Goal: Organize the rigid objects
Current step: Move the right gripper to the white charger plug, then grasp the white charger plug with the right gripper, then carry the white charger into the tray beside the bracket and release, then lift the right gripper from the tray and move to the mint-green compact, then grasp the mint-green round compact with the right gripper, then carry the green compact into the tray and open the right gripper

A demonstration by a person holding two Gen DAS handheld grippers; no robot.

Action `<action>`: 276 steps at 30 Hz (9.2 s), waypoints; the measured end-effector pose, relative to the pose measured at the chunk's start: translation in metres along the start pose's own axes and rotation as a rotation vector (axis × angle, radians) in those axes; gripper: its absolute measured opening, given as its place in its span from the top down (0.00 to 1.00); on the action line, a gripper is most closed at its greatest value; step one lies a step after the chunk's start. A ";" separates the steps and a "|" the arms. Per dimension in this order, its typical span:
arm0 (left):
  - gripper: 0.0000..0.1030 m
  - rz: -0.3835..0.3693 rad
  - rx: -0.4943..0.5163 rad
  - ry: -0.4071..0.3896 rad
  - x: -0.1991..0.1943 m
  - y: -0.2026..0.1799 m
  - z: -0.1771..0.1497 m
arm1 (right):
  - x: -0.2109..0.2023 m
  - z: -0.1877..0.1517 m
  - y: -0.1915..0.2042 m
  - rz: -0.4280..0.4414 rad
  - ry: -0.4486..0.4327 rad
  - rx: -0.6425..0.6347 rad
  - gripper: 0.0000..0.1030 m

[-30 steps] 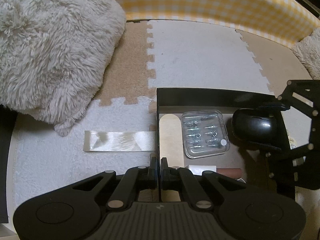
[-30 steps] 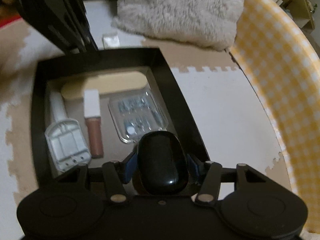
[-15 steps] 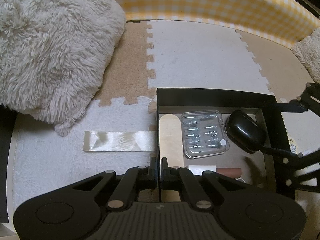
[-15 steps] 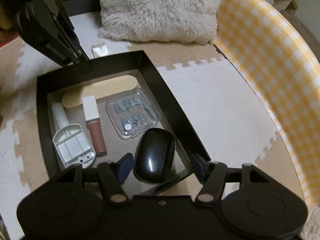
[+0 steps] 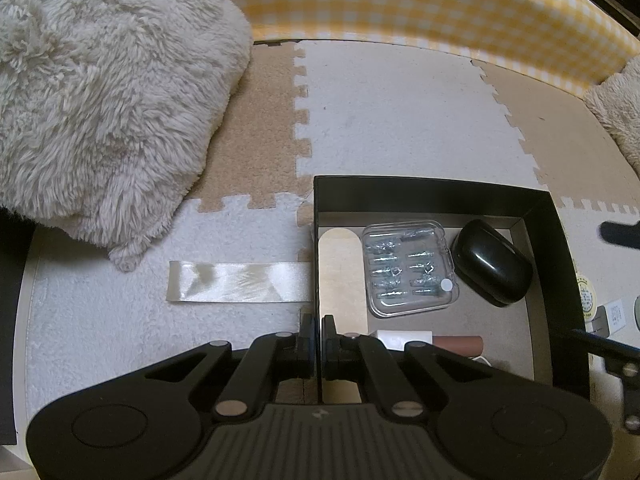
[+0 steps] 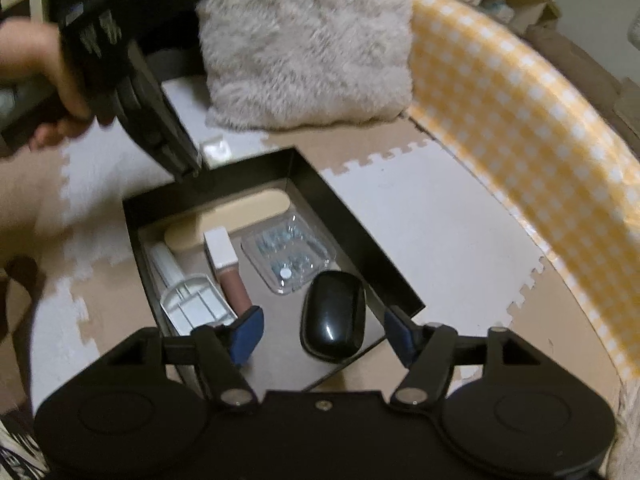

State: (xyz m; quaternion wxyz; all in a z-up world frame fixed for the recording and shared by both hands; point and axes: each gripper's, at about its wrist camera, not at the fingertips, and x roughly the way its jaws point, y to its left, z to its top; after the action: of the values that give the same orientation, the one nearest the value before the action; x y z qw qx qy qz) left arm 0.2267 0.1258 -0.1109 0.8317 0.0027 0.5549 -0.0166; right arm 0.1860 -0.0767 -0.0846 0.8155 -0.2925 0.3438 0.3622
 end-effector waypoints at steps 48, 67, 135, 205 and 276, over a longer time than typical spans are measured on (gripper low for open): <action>0.98 0.000 0.000 -0.001 -0.002 0.003 -0.002 | 0.002 -0.146 -0.089 -0.214 0.265 1.009 0.15; 0.98 0.001 0.000 0.000 -0.002 0.003 -0.001 | 0.023 -0.142 -0.084 -0.137 0.309 0.959 0.55; 0.98 0.013 0.007 0.002 -0.001 -0.001 0.000 | 0.005 -0.015 0.009 0.112 0.099 0.598 0.90; 0.98 0.013 0.008 0.001 -0.002 -0.002 -0.001 | -0.024 -0.191 -0.145 -0.478 0.359 1.240 0.11; 0.97 0.022 0.019 0.007 0.001 -0.003 -0.001 | 0.037 -0.002 -0.015 0.005 0.071 0.796 0.50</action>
State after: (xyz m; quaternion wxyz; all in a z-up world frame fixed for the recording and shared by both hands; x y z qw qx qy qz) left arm 0.2255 0.1231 -0.1119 0.8298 0.0169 0.5577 -0.0129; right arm 0.2158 -0.0722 -0.1110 0.8519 0.0349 0.4859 0.1922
